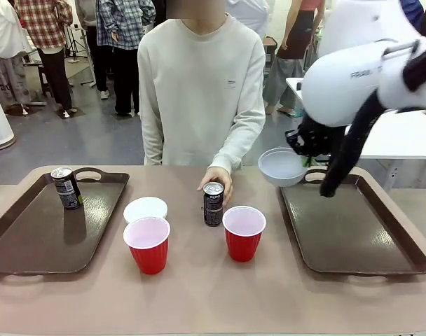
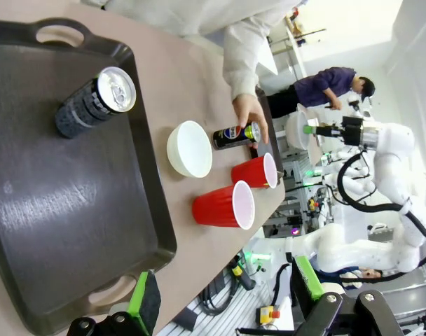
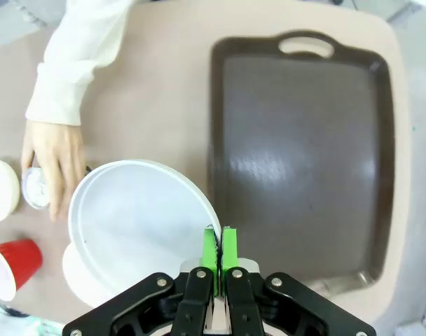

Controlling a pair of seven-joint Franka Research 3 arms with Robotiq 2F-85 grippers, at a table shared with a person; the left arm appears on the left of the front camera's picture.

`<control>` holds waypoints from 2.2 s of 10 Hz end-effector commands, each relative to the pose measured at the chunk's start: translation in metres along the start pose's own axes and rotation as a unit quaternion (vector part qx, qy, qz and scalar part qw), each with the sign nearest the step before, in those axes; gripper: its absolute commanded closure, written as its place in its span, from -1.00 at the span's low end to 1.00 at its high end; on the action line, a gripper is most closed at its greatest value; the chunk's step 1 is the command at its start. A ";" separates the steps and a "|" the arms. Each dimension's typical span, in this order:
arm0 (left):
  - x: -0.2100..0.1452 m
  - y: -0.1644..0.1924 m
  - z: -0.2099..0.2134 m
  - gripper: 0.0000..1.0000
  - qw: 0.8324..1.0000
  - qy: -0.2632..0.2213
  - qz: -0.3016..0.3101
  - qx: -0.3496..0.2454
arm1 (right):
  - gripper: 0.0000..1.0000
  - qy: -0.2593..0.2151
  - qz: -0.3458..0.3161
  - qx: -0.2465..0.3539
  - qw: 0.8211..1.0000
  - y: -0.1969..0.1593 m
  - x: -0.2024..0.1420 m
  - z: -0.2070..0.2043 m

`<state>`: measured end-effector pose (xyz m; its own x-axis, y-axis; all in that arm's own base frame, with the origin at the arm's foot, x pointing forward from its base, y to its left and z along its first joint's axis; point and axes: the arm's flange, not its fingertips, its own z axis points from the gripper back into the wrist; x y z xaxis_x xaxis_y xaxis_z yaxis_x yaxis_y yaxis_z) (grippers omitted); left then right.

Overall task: Prepare tableware on both trays.
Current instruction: Pick up a Picnic Bowl from the table and place it on a Handle tray.

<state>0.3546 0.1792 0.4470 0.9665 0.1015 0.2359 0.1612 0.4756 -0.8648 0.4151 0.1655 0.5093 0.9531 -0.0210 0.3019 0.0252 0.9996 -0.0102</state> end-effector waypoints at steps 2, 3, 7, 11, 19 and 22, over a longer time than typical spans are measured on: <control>-0.002 0.000 0.003 -1.00 1.000 0.001 -0.003 -0.006 | 0.94 0.000 0.000 0.000 1.000 0.000 0.000 0.000; -0.002 0.000 0.003 -1.00 1.000 0.001 -0.003 -0.006 | 0.94 0.007 0.007 0.010 1.000 -0.014 -0.015 -0.005; -0.002 0.000 0.003 -1.00 1.000 0.001 -0.003 -0.006 | 0.94 0.018 -0.016 0.071 0.997 -0.101 -0.069 -0.006; -0.002 0.000 0.003 -1.00 1.000 0.001 -0.003 -0.006 | 0.94 0.022 -0.030 0.064 0.997 -0.109 -0.064 -0.004; -0.002 0.000 0.003 -1.00 1.000 0.001 -0.003 -0.006 | 0.94 0.004 0.043 0.001 0.999 -0.122 -0.127 -0.017; -0.002 0.000 0.003 -1.00 1.000 0.001 -0.003 -0.006 | 0.94 0.044 0.024 -0.001 0.999 -0.122 -0.111 -0.033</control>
<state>0.3547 0.1794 0.4468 0.9666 0.1015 0.2352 0.1606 0.4753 -0.8651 0.3423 0.0548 0.4906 0.9691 0.0287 0.2449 -0.0227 0.9994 -0.0273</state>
